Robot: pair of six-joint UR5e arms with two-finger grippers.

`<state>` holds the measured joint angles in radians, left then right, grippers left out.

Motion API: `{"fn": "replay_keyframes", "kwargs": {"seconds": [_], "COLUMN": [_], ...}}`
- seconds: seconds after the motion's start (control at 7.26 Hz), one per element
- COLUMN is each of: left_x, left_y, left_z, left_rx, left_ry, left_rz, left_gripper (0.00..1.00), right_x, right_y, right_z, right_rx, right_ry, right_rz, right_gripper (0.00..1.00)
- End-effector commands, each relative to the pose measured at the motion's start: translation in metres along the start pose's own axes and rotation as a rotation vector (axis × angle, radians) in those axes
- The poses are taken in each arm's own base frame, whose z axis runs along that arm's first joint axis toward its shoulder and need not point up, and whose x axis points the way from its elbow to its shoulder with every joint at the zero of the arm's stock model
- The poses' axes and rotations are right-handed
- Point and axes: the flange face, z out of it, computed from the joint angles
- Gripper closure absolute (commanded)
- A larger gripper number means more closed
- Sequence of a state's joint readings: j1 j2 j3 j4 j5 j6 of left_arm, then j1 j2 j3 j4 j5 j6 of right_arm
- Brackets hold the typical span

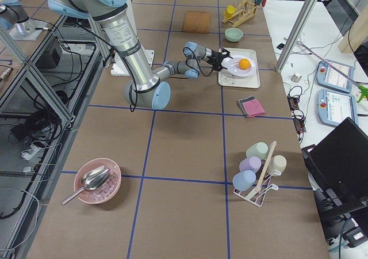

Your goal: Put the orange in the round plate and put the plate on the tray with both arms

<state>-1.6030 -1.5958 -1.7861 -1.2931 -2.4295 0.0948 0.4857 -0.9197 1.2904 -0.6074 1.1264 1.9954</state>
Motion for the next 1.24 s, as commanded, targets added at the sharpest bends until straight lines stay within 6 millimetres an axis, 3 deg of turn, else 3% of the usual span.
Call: {"fn": "replay_keyframes", "kwargs": {"seconds": [0.0, 0.14, 0.28, 0.41, 0.69, 0.83, 1.1], "left_x": [-0.006, -0.007, 0.002, 0.002, -0.022, -0.024, -0.02], "left_y": [0.001, 0.002, 0.007, 0.022, 0.06, 0.068, 0.063], "left_z": [0.005, 0.005, -0.003, -0.008, 0.015, 0.017, 0.014], "left_rx": [-0.012, -0.013, 0.008, 0.035, 0.106, 0.113, 0.124], "left_ry": [0.0, 0.0, -0.02, -0.084, -0.096, -0.096, -0.094], "left_rz": [-0.018, -0.085, -0.134, -0.1, -0.027, -0.02, -0.011], "left_gripper": [0.0, 0.0, 0.0, 0.0, 0.0, 0.0, 0.0], "right_x": [-0.021, -0.047, -0.072, -0.077, -0.058, -0.039, 0.029], "right_y": [-0.012, -0.04, -0.085, -0.138, -0.268, -0.321, -0.421], "right_z": [-0.035, -0.052, -0.074, -0.092, -0.121, -0.138, -0.179], "right_rx": [-0.166, -0.238, -0.331, -0.398, -0.534, -0.571, -0.65], "right_ry": [0.223, 0.344, 0.414, 0.436, 0.429, 0.425, 0.422], "right_rz": [-0.4, -0.511, -0.602, -0.681, -0.783, -0.845, -1.033], "right_gripper": [0.0, 0.0, 0.0, 0.0, 0.0, 0.0, 0.0]}}
